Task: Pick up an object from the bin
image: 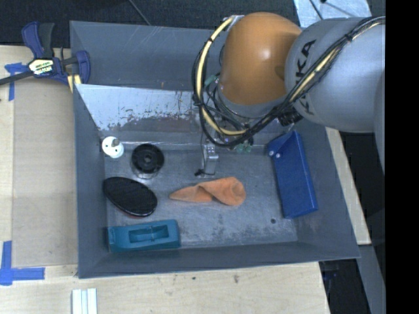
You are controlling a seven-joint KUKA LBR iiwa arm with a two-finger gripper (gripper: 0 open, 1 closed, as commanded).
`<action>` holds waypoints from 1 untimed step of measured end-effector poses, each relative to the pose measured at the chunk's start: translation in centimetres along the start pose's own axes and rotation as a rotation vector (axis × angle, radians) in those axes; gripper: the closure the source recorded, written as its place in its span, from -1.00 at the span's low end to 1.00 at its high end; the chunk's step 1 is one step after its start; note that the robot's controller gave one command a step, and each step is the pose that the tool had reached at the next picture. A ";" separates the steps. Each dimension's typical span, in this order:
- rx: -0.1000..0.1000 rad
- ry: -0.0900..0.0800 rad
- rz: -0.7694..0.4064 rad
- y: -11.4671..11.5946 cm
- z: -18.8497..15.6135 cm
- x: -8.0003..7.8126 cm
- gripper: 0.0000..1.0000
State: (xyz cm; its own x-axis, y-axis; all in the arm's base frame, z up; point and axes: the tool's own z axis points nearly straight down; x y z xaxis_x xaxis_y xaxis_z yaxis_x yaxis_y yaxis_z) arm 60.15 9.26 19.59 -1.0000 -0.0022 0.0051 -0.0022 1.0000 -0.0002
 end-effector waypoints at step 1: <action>-0.001 -0.009 0.002 0.0 -0.5 -0.1 -1.00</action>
Offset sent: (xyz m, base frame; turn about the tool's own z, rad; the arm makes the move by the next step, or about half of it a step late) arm -0.0379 -0.0785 -0.1259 -0.0131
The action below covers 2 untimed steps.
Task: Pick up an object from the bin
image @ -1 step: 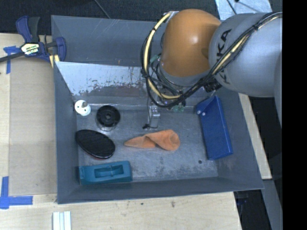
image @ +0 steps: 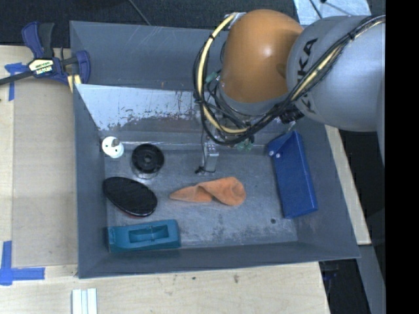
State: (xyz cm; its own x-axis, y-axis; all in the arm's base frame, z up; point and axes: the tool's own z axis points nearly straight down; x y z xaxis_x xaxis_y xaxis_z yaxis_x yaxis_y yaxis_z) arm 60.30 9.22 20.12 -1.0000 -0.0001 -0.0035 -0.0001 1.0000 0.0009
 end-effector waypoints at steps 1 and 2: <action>0.000 -0.003 -0.010 -4.5 7.5 2.2 -1.00; 0.001 0.005 -0.051 -6.2 8.7 2.5 -1.00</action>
Offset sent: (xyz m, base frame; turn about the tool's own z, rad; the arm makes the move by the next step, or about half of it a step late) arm -0.0236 -0.0711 -0.0602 -0.0860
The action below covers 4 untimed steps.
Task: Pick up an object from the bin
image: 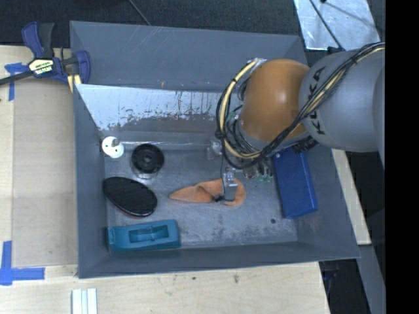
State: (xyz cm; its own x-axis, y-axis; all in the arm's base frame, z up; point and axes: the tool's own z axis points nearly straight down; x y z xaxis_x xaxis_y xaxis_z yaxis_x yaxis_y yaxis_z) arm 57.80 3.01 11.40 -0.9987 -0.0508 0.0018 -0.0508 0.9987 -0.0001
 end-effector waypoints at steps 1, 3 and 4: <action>0.000 -0.005 0.067 -1.7 -2.4 0.9 -1.00; 0.001 -0.020 0.061 -2.7 5.6 0.6 1.00; 0.001 -0.021 0.071 -2.7 5.4 0.6 1.00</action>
Offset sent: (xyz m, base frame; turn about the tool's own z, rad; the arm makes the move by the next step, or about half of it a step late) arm -0.0095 -0.0307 -0.0440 -0.0268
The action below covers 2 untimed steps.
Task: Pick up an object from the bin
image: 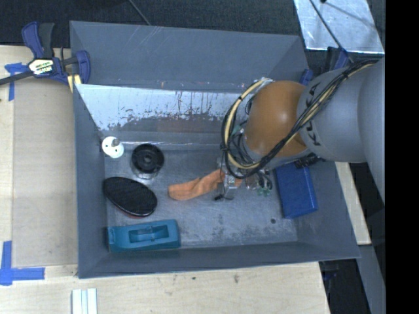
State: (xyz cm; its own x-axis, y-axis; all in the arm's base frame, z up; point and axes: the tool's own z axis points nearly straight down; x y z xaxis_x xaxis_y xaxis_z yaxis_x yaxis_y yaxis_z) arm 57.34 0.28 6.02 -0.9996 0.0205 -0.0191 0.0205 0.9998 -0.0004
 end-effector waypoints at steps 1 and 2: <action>0.000 0.005 0.003 0.0 -0.6 0.1 1.00; 0.000 0.016 0.002 0.0 -2.4 0.3 1.00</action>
Offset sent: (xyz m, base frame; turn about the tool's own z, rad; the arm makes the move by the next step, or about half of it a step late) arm 0.0000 0.0000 0.0445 0.0000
